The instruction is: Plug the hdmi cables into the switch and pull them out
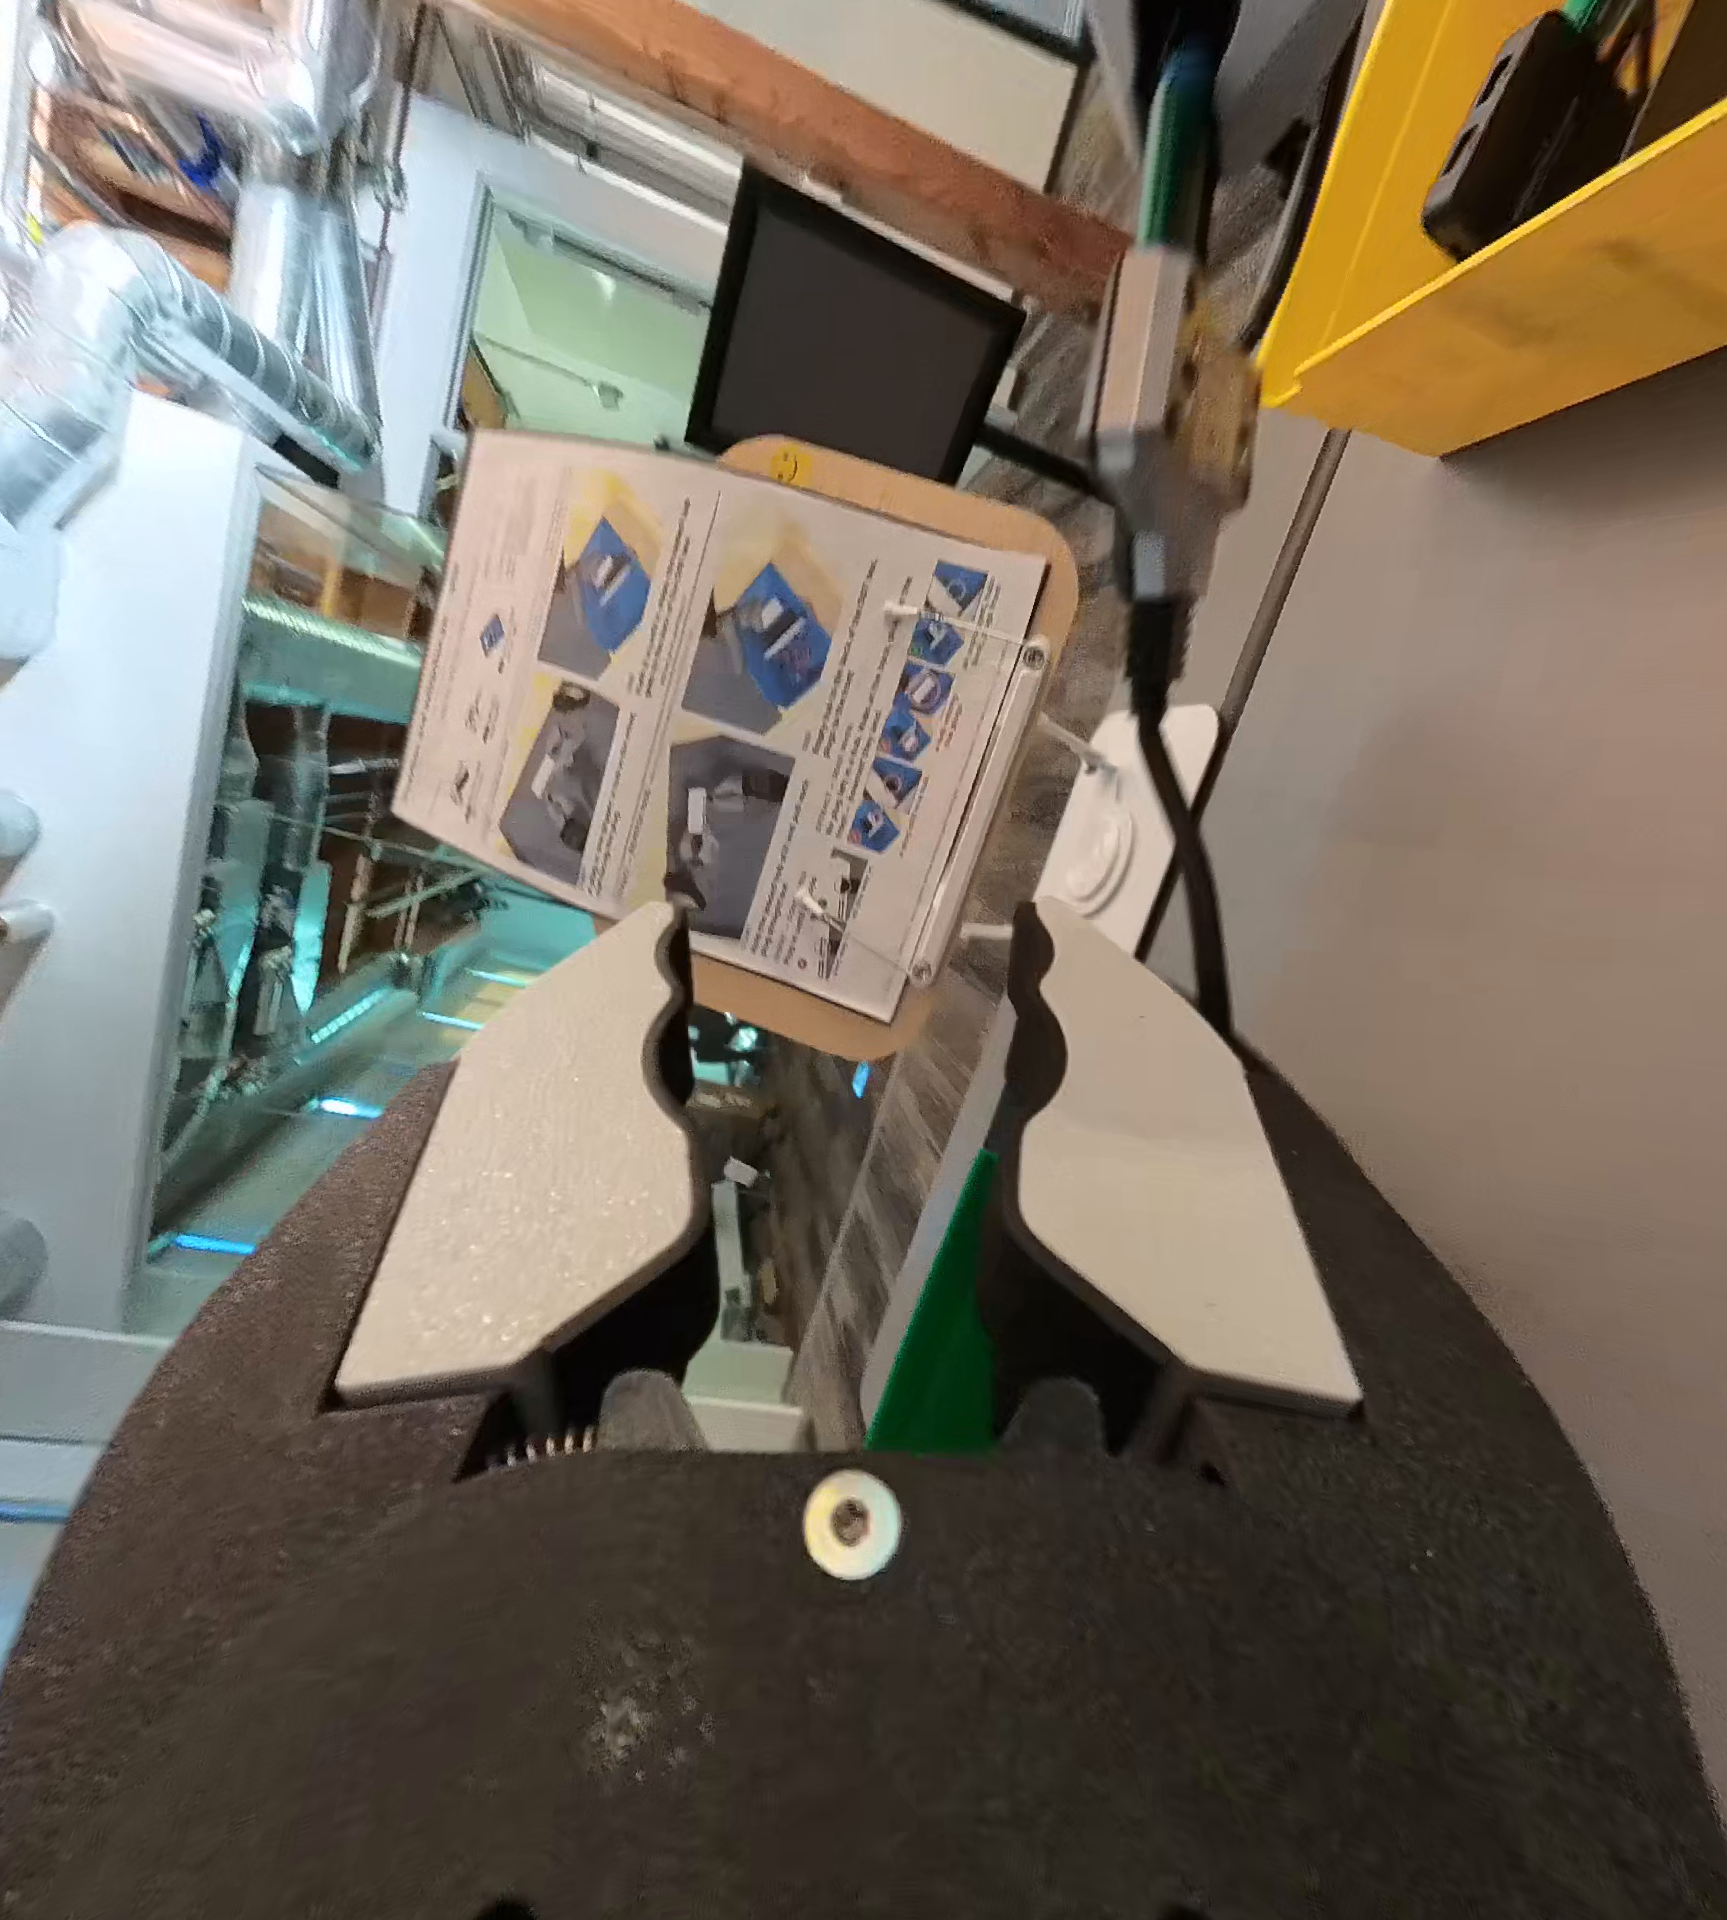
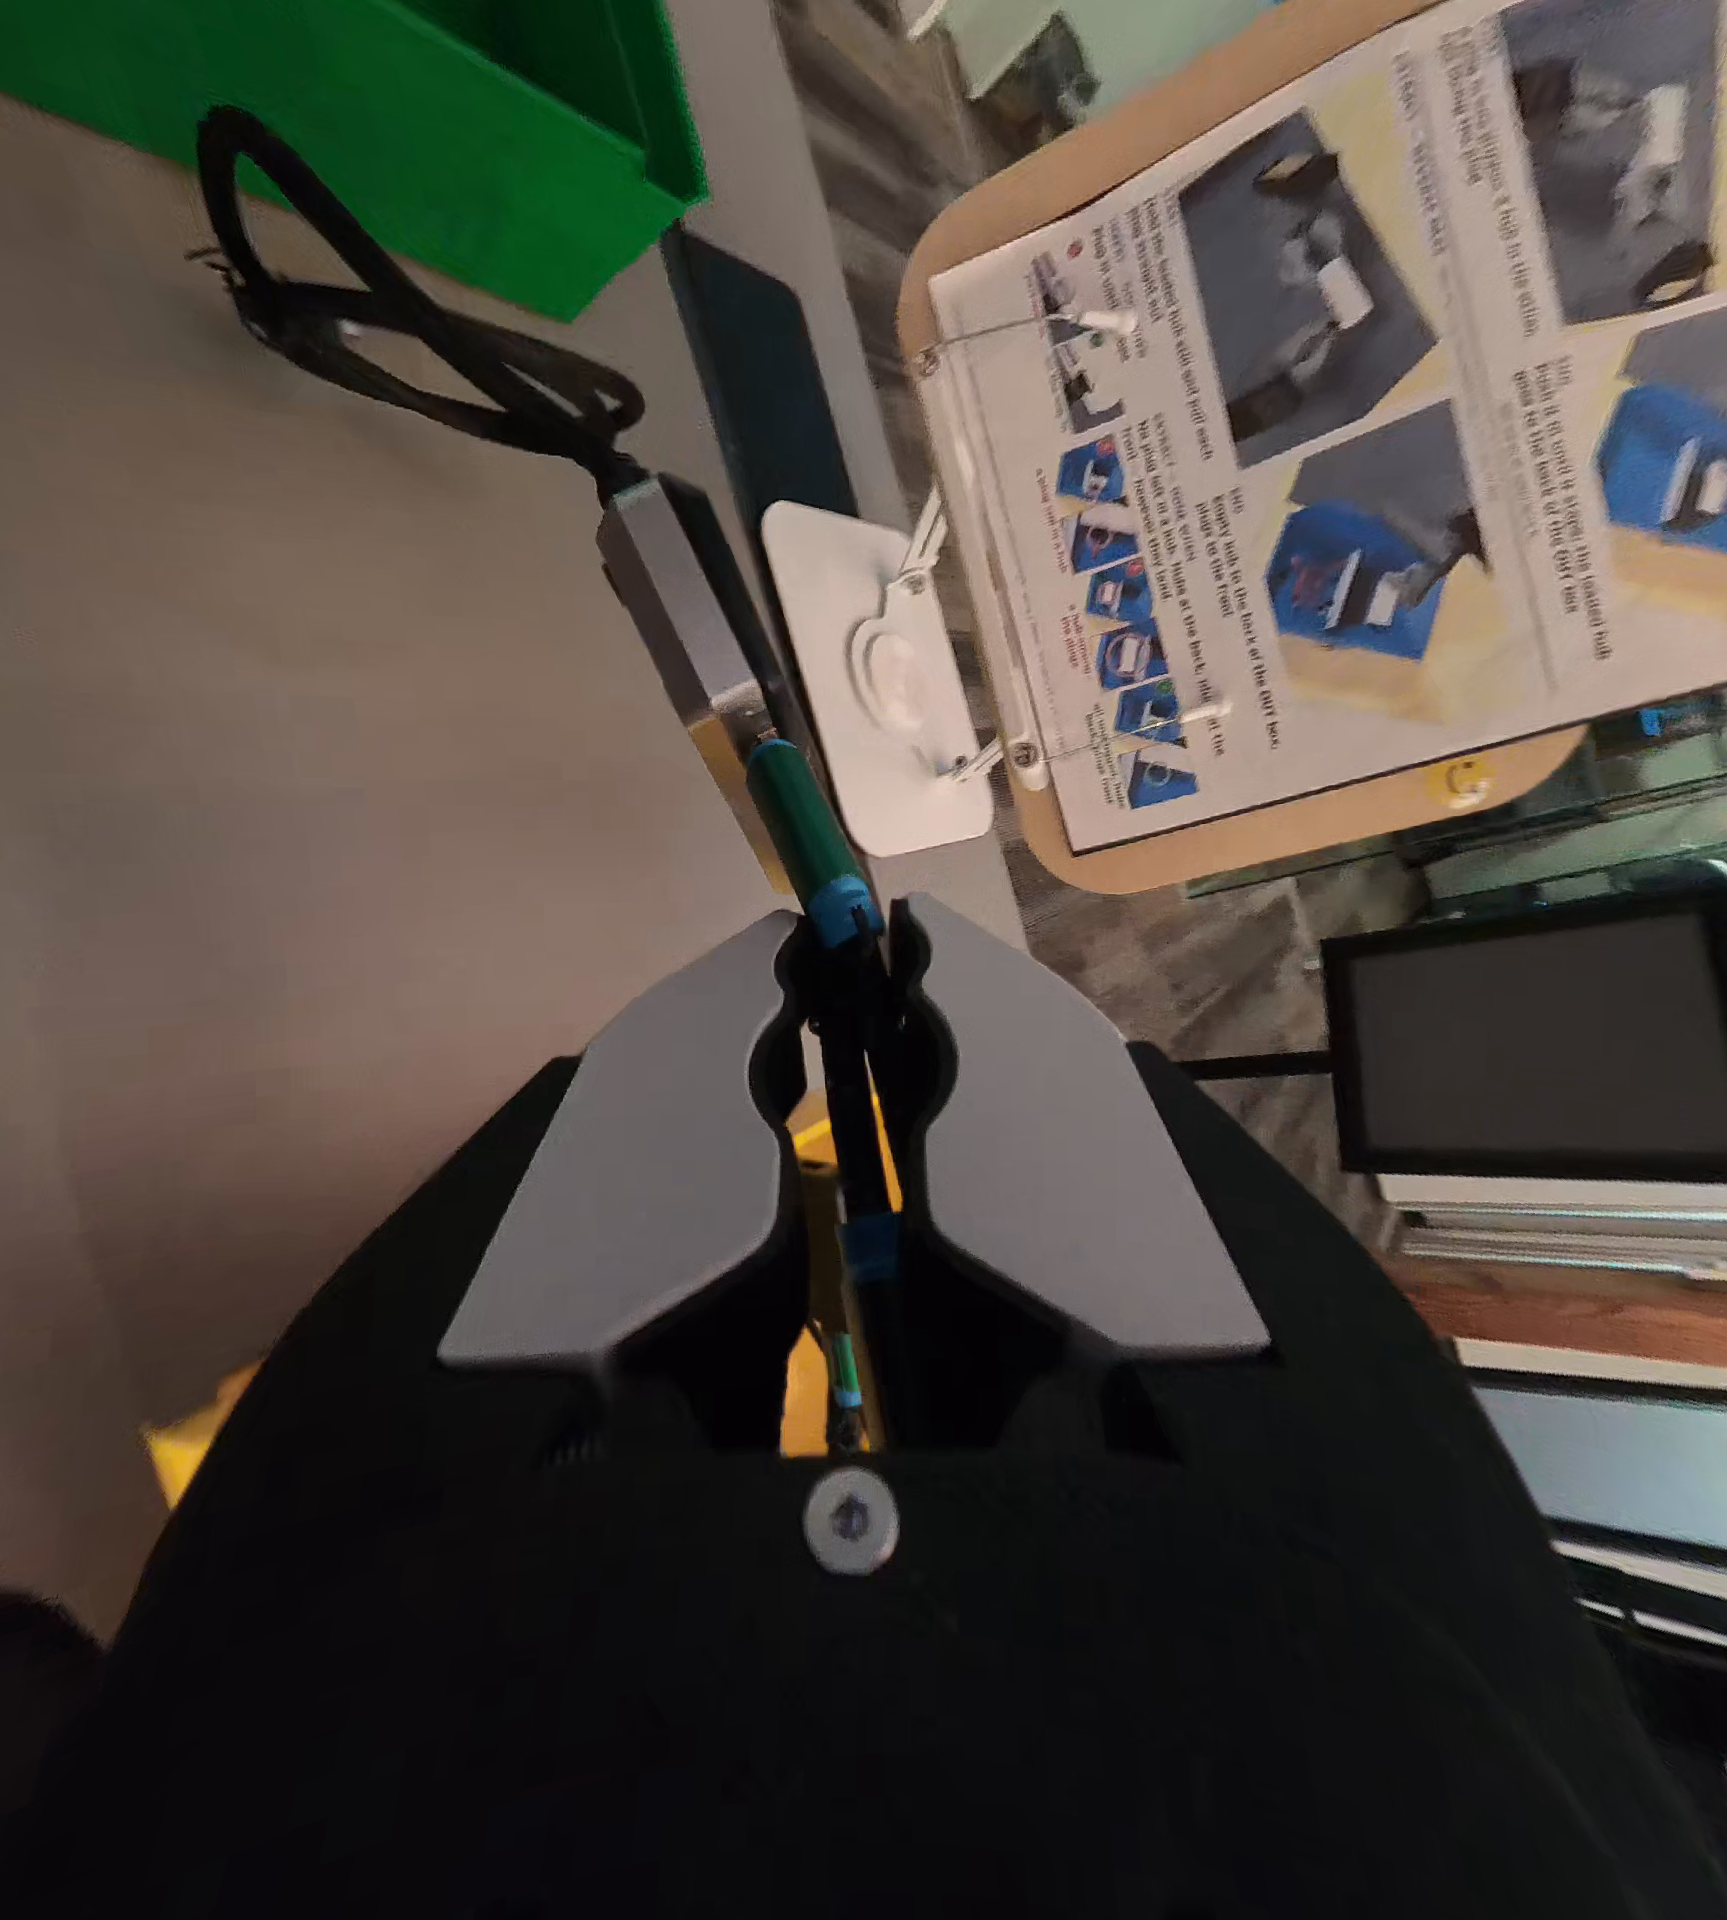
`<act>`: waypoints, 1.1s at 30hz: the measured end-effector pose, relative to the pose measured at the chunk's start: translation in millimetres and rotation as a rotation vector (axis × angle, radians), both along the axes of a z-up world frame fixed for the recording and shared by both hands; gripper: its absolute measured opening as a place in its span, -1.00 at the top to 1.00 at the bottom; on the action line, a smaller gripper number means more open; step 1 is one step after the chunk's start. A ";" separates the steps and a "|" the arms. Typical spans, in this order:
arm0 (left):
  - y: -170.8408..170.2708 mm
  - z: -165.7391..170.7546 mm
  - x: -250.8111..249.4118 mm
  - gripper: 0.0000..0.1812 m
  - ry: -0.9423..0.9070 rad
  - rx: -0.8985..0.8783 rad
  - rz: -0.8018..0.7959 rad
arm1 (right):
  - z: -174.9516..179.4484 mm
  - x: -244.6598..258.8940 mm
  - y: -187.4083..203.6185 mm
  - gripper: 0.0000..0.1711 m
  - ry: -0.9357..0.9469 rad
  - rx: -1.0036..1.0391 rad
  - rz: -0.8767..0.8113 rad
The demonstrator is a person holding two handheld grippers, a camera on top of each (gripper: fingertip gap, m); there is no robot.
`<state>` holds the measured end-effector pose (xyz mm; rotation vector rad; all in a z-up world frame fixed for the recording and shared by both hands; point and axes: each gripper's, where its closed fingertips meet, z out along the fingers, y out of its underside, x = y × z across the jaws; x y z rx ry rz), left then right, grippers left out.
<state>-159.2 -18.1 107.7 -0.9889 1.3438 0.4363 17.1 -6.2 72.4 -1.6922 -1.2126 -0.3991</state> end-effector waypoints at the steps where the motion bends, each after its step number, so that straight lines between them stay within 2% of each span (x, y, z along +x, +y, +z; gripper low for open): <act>1: 3.8 0.7 -5.6 0.36 -0.003 -0.019 0.014 | 3.6 3.3 2.3 0.83 -0.012 -0.049 0.016; 7: 24.0 -0.1 -24.2 0.38 -0.004 -0.054 0.083 | 46.5 36.1 25.2 0.83 -0.187 -0.391 0.011; 13: 35.0 -9.5 -26.0 0.38 0.026 -0.070 0.118 | 113.5 80.4 34.3 0.82 -0.244 -0.541 -0.108; 19: 44.4 -12.9 -30.2 0.40 0.025 -0.088 0.142 | 185.1 159.6 21.0 0.83 -0.225 -0.623 -0.404; 24: 48.0 -15.9 -31.0 0.40 0.036 -0.089 0.157 | 234.6 213.9 -0.1 0.83 -0.133 -0.576 -0.608; 28: 48.7 -19.4 -28.6 0.40 0.047 -0.096 0.156 | 224.8 238.7 -10.3 0.83 -0.084 -0.606 -0.684; 33: 46.8 -23.7 -24.7 0.40 0.064 -0.101 0.149 | 173.5 258.7 -7.3 0.83 -0.090 -0.705 -0.740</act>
